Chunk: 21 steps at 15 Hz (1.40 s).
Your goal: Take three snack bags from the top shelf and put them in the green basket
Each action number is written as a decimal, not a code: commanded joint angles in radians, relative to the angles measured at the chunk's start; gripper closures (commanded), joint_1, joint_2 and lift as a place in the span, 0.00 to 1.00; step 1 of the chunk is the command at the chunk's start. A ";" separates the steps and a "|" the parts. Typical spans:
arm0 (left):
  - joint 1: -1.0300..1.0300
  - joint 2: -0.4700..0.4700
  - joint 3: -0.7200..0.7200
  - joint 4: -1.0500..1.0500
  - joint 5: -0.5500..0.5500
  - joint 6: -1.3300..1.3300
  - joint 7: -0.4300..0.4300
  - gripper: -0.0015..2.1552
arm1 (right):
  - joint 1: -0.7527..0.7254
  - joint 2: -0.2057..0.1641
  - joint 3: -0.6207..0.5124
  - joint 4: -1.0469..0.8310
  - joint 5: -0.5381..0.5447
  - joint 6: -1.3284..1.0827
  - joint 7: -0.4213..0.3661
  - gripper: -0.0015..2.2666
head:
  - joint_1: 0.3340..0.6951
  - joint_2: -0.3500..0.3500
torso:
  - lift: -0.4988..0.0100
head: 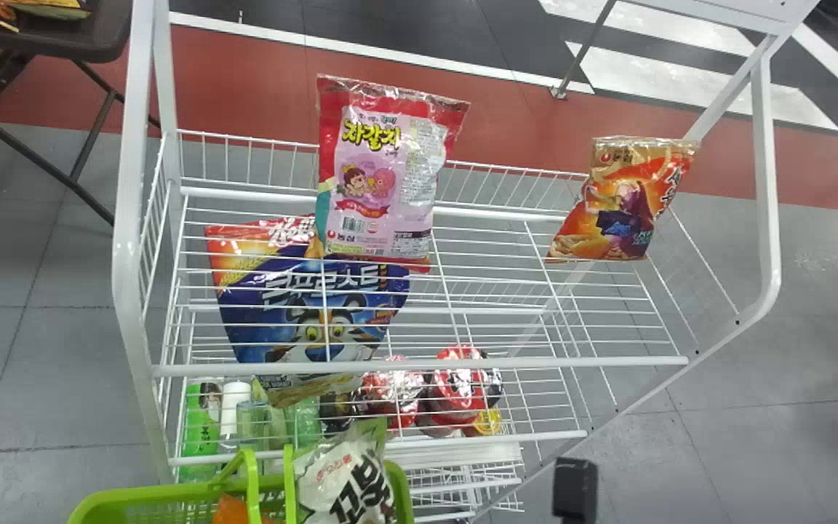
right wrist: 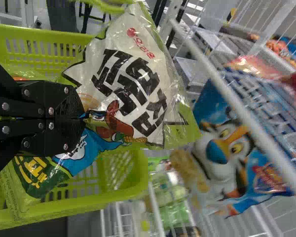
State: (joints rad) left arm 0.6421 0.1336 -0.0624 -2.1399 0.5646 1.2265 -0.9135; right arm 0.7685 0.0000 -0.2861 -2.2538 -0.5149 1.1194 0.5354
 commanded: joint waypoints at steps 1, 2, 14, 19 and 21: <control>0.001 0.000 -0.005 0.000 -0.002 0.000 0.001 0.99 | -0.031 0.001 0.065 0.099 0.021 -0.019 0.000 0.94 | 1.00 0.00 | 0.89; 0.001 0.000 -0.011 0.000 -0.002 -0.003 0.002 0.99 | -0.044 -0.005 0.090 0.132 0.026 -0.025 0.000 0.94 | 1.00 0.00 | 0.89; 0.005 0.001 -0.013 0.002 -0.005 -0.006 0.001 0.99 | -0.077 -0.032 0.123 0.230 -0.004 0.003 0.109 0.00 | 1.00 0.00 | 0.89; 0.007 0.000 -0.011 0.005 -0.005 -0.012 -0.001 0.99 | -0.049 -0.023 -0.005 0.123 -0.010 0.098 0.110 0.03 | 1.00 0.00 | 0.89; 0.005 -0.003 -0.016 0.003 -0.011 -0.012 0.001 0.99 | -0.038 -0.011 -0.058 0.068 -0.008 0.079 0.110 0.03 | 1.00 0.00 | 0.89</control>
State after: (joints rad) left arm 0.6477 0.1323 -0.0751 -2.1361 0.5579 1.2144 -0.9129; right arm 0.7220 -0.0200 -0.3059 -2.1468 -0.5245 1.2105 0.6454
